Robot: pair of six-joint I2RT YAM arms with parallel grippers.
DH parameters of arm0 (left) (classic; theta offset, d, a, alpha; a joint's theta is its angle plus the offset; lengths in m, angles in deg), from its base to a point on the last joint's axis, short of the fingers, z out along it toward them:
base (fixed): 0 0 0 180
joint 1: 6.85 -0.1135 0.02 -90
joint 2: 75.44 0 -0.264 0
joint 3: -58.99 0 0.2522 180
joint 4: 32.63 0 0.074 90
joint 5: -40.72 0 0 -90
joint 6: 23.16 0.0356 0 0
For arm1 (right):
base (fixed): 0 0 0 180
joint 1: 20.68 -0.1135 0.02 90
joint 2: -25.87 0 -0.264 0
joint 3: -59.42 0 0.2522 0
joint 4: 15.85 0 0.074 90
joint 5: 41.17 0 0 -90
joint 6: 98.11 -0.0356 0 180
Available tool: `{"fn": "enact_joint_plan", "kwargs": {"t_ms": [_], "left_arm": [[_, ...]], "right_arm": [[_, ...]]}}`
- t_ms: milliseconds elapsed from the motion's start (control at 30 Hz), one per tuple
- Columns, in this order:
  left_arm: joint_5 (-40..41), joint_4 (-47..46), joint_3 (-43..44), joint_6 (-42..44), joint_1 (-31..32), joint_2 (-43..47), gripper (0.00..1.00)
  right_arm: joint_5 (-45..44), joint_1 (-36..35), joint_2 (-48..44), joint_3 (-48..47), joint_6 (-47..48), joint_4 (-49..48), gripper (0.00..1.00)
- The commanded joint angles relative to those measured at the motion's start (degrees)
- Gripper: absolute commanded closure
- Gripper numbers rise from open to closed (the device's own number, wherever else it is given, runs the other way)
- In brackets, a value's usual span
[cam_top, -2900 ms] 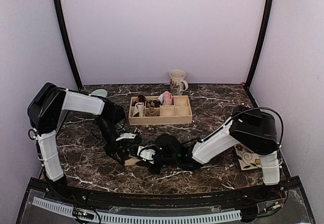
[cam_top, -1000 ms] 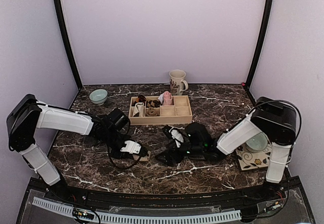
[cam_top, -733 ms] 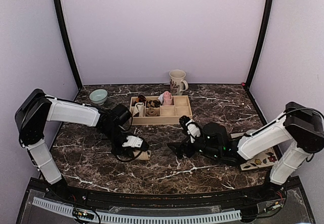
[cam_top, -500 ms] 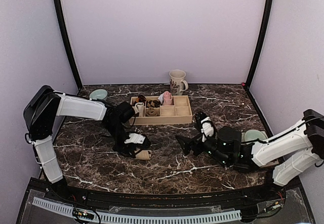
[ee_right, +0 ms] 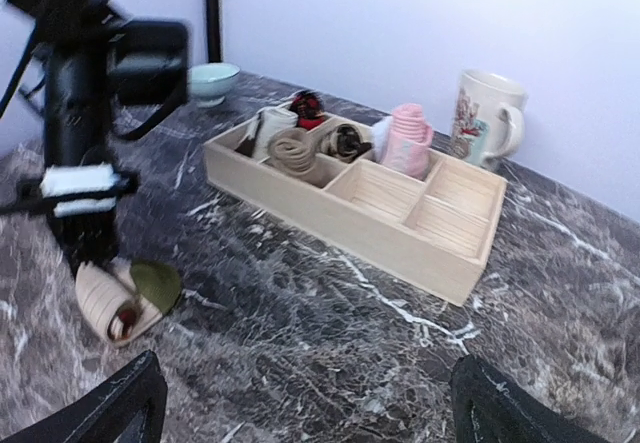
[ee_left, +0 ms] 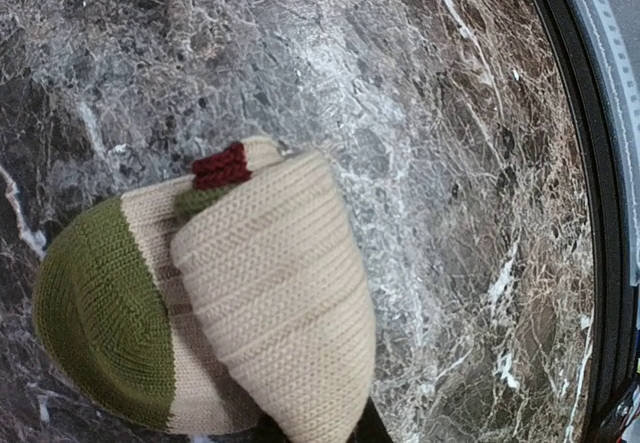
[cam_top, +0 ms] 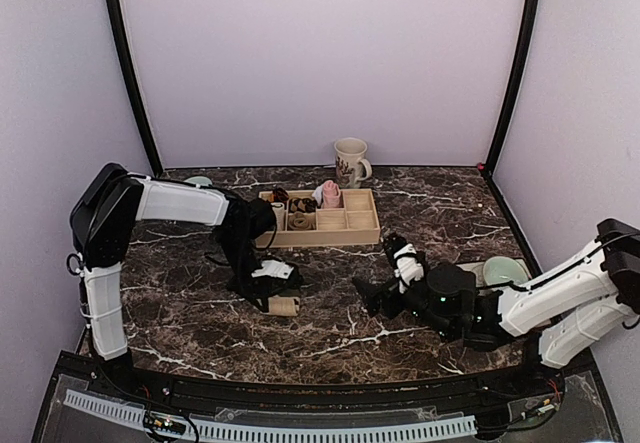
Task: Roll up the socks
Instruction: Roll the sock at the center of the board.
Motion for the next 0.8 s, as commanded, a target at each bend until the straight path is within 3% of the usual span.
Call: {"fn": "enact_joint_plan", "kwargs": {"t_ms": [0, 133, 267, 533, 767], "left_arm": [[4.0, 7.9, -0.3, 1.2, 0.9, -9.1, 1.00], [4.1, 9.6, 1.3, 0.7, 0.9, -11.4, 1.00], [3.6, 11.4, 3.0, 0.5, 0.8, -13.9, 1.00], [4.1, 12.3, 4.8, 0.5, 0.8, -15.7, 1.00], [5.1, 11.8, 4.5, 0.9, 0.8, -15.9, 1.00]], "right_arm": [[-1.9, -7.2, 4.9, -7.1, 16.3, 3.0, 0.03], [2.2, -12.4, 10.7, -13.7, 23.1, 11.3, 0.16], [10.9, -13.6, 17.6, -18.1, 25.0, 13.4, 0.29], [17.4, -10.4, 31.6, -28.7, 34.2, 9.9, 0.33], [22.4, -6.7, 36.5, -34.0, 36.8, 10.5, 0.40]]}}
